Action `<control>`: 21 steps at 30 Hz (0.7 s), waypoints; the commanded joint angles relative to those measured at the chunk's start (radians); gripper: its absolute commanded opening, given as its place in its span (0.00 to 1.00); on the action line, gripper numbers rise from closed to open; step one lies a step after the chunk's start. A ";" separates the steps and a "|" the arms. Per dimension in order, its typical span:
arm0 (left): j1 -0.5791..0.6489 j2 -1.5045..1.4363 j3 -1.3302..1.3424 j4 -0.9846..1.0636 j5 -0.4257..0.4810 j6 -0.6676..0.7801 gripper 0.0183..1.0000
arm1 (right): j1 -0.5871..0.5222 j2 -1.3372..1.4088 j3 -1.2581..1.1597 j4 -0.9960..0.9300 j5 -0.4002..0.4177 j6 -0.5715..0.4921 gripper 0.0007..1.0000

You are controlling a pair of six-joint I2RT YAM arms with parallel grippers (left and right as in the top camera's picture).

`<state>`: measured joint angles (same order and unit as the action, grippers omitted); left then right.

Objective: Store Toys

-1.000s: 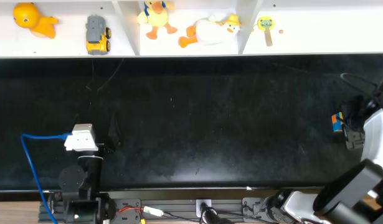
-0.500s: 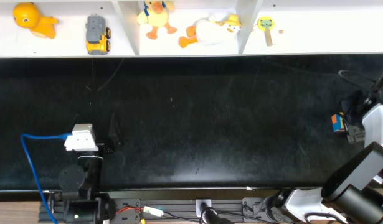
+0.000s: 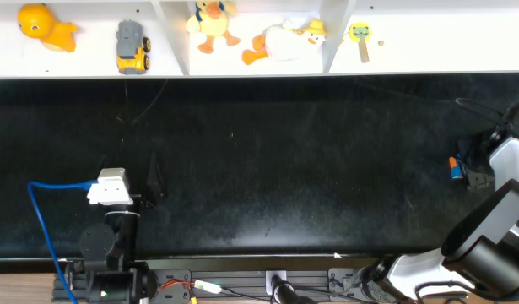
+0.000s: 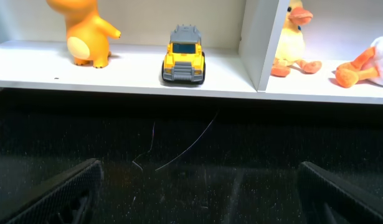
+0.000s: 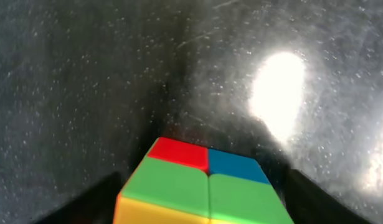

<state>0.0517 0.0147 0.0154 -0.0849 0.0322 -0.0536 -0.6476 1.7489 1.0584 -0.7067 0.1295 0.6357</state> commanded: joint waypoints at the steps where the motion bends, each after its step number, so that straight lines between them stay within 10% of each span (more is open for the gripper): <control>1: -0.007 -0.012 -0.008 0.002 -0.009 -0.016 1.00 | -0.001 0.026 -0.004 0.006 -0.025 0.006 0.55; 16: -0.007 -0.012 -0.008 0.002 -0.009 -0.015 1.00 | 0.011 -0.003 0.190 -0.196 -0.032 -0.156 0.06; 21: -0.007 -0.012 -0.008 0.002 -0.009 -0.016 1.00 | 0.056 -0.061 0.300 -0.269 -0.032 -0.297 0.04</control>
<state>0.0517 0.0147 0.0154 -0.0849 0.0322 -0.0536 -0.6239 1.7546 1.2991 -0.9695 0.1017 0.4564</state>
